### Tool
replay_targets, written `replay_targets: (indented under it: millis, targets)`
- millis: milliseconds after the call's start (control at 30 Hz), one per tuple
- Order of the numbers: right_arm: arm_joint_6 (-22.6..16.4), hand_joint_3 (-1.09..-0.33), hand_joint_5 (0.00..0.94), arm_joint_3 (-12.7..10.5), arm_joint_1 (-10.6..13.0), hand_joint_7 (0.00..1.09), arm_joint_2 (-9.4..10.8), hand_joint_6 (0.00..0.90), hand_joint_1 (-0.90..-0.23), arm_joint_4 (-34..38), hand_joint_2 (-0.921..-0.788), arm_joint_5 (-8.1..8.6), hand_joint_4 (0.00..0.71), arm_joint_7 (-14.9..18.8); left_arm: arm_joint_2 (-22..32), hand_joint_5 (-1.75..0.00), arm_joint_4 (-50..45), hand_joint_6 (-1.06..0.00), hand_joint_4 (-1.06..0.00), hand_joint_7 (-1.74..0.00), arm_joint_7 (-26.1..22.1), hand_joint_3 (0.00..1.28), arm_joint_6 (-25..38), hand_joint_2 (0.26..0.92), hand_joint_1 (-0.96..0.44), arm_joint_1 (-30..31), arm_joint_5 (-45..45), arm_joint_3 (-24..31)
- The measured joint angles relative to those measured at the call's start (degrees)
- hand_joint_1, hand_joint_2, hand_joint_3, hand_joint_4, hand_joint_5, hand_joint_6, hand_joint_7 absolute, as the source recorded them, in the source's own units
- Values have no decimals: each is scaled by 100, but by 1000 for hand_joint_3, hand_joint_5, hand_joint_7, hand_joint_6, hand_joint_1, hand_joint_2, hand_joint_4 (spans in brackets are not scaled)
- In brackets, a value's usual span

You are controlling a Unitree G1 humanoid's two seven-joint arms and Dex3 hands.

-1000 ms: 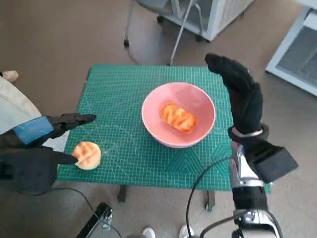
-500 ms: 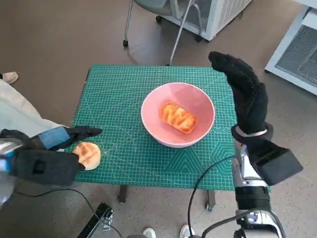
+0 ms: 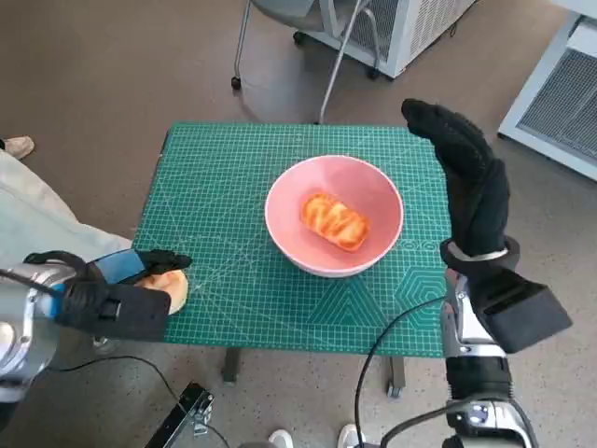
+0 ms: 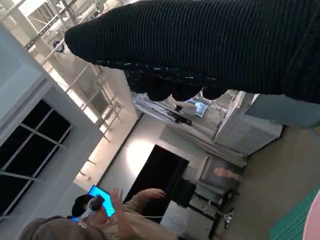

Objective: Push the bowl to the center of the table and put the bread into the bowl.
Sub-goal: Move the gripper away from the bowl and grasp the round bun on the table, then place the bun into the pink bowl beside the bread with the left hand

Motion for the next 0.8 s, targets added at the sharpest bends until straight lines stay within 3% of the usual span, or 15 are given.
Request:
replay_targets:
  millis: [33,67,100,167,200,233,267,367,467,800]
  targets:
    - [0,-728,16,-2,2,872,0,58,-563,-1,-921,-5,426,-5,-13,-124,80,-572,-430,-94,29,6,-39,845,95,-38,61,-40]
    - [0,-728,16,-2,4,872,0,58,-563,-1,-921,-10,426,-11,-23,-349,159,-599,-477,-107,82,22,-89,860,150,-73,115,-80]
    - [0,-728,17,-3,6,872,-1,58,-563,-1,-921,-15,426,-15,-33,-687,246,-638,-533,-125,153,54,-151,882,228,-98,174,-114]
    - [0,-727,17,-5,12,872,-2,58,-561,-1,-921,-18,426,-19,-53,-1047,400,-725,-594,-169,329,94,-282,901,313,-131,300,-169]
    - [1,-727,17,-7,14,873,-3,58,-560,-1,-921,-18,426,-20,-59,-1084,474,-704,-598,-373,433,94,-356,905,250,-146,347,-192]
    - [1,-728,17,-7,15,873,-3,59,-559,-1,-921,-18,426,-21,-62,-1150,555,-659,-591,-686,545,108,-443,911,161,-156,399,-215]
    - [2,-728,16,-8,15,874,-3,60,-559,-1,-921,-18,425,-21,-68,-1255,621,-645,-588,-802,647,117,-518,914,104,-161,449,-228]
    - [2,-728,16,-13,18,875,-3,62,-557,0,-921,-18,425,-22,-75,-1365,787,-643,-570,-956,941,123,-750,918,35,-159,535,-246]
    - [2,-729,16,-19,20,876,-4,63,-553,0,-921,-18,424,-22,-76,-1329,836,-654,-583,-1052,1096,106,-912,920,12,-158,535,-229]
    - [-3,-732,15,-37,23,876,-17,65,-553,7,-921,-33,422,-24,-116,-1253,514,-683,-644,-1079,1026,81,-1087,910,3,-432,-71,318]
